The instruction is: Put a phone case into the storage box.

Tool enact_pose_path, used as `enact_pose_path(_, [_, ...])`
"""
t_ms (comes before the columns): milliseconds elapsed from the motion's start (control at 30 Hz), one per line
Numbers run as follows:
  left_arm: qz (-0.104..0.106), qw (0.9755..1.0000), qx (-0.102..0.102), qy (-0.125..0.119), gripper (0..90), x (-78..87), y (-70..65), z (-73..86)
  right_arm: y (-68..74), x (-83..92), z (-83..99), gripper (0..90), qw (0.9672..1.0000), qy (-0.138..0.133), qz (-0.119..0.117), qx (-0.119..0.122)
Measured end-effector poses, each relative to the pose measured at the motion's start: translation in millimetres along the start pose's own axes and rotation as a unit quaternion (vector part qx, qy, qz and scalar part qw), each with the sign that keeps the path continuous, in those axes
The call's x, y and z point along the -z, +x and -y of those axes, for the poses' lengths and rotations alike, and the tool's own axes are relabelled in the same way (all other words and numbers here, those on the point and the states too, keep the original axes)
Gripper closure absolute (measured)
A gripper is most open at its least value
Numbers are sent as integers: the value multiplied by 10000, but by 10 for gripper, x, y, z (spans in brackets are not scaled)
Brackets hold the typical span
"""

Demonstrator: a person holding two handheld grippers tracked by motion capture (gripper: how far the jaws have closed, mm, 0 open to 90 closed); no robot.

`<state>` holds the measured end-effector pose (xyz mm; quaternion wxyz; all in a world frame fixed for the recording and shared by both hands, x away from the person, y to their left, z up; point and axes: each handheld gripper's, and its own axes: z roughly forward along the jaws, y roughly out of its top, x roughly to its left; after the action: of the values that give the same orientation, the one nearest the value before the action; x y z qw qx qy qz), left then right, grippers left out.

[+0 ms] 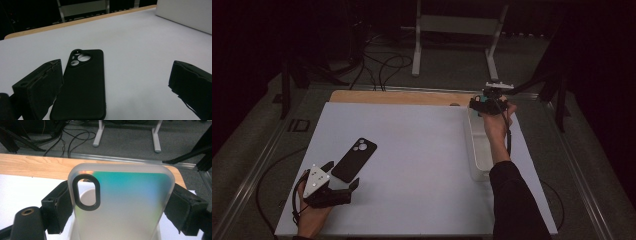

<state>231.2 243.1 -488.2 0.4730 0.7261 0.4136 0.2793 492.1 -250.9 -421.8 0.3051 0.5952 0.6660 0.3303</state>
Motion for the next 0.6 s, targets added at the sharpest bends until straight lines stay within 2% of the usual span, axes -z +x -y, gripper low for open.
enact_pose_path(300, [9,10000,6,1,1,-2,-2,1,-11,-118,31,164,9998,128,20,-123])
enact_pose_path(467, [10,10000,12,6,1,2,3,3,-15,-162,30,164,9997,107,25,-223])
enact_pose_path(600, [10,10000,15,1,1,6,7,6,-4,-202,42,164,9996,172,72,-196])
